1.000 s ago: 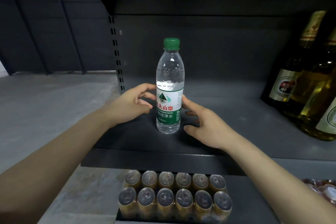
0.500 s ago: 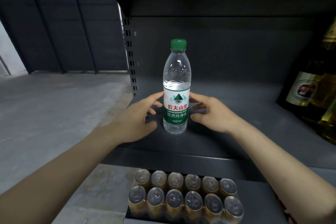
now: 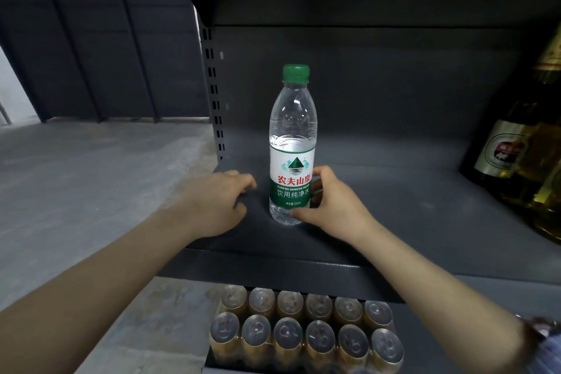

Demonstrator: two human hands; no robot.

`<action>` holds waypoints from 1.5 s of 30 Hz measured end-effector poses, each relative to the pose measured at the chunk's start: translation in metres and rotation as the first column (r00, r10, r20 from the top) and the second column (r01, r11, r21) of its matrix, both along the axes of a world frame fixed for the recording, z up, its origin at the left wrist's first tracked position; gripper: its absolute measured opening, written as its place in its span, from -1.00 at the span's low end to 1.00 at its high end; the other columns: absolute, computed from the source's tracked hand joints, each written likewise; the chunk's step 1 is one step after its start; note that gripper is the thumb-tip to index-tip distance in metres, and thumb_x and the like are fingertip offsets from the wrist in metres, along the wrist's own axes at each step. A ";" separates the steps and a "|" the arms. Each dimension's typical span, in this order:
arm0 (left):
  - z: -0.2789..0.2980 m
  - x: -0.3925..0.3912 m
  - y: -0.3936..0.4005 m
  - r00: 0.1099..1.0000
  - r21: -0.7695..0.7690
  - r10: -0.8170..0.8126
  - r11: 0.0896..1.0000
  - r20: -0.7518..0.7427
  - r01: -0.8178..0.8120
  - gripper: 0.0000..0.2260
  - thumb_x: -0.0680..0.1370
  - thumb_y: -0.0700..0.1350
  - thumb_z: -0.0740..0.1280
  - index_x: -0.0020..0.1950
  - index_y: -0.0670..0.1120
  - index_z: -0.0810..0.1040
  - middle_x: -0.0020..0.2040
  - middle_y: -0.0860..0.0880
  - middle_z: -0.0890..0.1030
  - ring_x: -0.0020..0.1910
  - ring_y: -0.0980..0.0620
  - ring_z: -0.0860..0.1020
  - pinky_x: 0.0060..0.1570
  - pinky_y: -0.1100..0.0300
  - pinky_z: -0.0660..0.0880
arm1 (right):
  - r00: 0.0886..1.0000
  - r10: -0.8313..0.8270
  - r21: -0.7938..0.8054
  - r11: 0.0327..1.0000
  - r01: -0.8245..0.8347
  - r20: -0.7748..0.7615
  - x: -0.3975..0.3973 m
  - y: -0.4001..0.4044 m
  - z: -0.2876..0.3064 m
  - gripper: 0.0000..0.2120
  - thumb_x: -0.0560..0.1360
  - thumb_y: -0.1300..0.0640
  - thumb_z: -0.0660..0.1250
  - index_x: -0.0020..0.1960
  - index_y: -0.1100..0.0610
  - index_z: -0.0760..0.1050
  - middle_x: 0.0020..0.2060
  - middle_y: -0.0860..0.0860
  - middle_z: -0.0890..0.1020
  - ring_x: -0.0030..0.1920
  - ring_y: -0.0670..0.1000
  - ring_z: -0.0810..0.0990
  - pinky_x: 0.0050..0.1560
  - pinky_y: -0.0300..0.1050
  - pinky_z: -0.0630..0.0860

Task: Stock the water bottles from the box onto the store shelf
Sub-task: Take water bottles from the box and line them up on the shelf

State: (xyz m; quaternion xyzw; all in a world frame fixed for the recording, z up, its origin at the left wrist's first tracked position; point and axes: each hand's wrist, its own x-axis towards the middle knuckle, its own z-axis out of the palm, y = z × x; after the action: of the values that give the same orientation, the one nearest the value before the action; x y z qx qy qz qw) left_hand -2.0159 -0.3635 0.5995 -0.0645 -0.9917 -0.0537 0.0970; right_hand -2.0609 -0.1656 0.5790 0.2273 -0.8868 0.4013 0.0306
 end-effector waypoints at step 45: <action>-0.003 -0.055 0.000 1.000 0.064 0.009 0.998 -0.003 -0.009 -0.74 0.51 -0.14 0.21 0.17 0.08 0.48 -0.06 0.19 0.43 -0.04 0.16 0.43 -0.09 0.28 0.33 | 0.969 -0.238 0.016 0.971 0.237 0.065 -0.093 -0.048 -0.001 -0.49 0.30 0.07 0.48 0.11 0.17 0.30 0.04 0.08 0.57 0.04 0.10 0.55 -0.07 -0.04 0.46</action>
State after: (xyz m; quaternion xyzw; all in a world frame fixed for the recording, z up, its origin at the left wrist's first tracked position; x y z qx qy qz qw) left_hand -2.0704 -0.3640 0.5964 -0.0569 -0.9896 -0.0850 0.1010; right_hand -2.1534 -0.2135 0.5781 0.1062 -0.9098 0.3985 0.0478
